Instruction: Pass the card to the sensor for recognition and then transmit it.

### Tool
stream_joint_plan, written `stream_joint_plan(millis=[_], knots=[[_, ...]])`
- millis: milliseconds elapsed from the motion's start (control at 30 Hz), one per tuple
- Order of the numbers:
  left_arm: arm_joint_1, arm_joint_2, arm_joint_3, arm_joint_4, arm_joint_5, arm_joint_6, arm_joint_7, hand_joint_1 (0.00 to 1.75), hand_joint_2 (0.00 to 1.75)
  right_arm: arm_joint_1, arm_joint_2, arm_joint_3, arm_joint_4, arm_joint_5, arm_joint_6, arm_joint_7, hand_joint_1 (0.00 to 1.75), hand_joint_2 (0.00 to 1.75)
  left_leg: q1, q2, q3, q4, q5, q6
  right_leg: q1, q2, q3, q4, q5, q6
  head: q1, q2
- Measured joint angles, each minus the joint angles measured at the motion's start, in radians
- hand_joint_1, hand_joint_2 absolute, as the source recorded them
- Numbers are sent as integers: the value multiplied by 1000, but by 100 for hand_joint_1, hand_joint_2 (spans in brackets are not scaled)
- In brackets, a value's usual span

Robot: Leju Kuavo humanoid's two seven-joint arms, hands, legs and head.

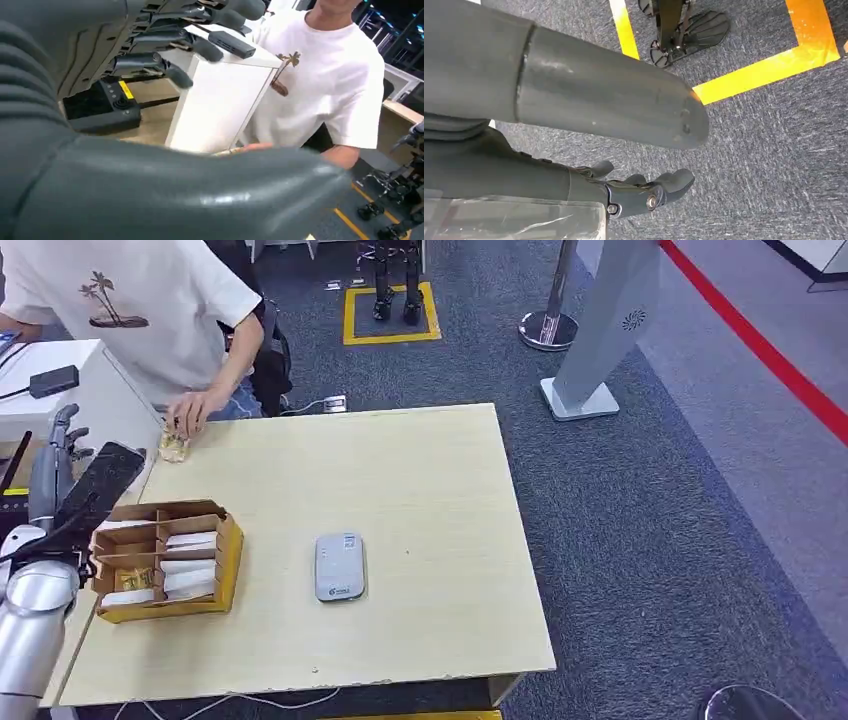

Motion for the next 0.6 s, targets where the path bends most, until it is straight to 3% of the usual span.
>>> stream_joint_plan(millis=[33, 200, 400, 600], knots=[[0, 4, 0, -3, -8, -7, 6, 0, 175, 0, 0, -1, 0, 0, 0, 0, 0, 0, 0, 0, 0, 0, 0, 0, 0, 0, 0, 0, 0, 0, 0, 0], [-3, 35, -6, -32, -125, -35, 50, 0, 175, 5, 0, -7, 0, 0, 2, -5, 0, 0, 0, 0, 0, 0, 0, 0, 0, 0, 0, 0, 0, 0, 0, 0], [7, 116, -54, -154, -449, -70, 128, 0, 175, 18, 0, -32, 0, -8, 17, -20, 0, 0, 0, 0, 0, 0, 0, 0, 0, 0, 0, 0, 0, 0, 0, 0], [95, 208, -70, -324, -534, -150, 144, 0, 175, 31, 3, -64, 0, -22, 18, -20, 0, 0, 0, 1, -1, 0, 0, 0, 0, 1, -1, 0, 0, 0, 0, 0]])
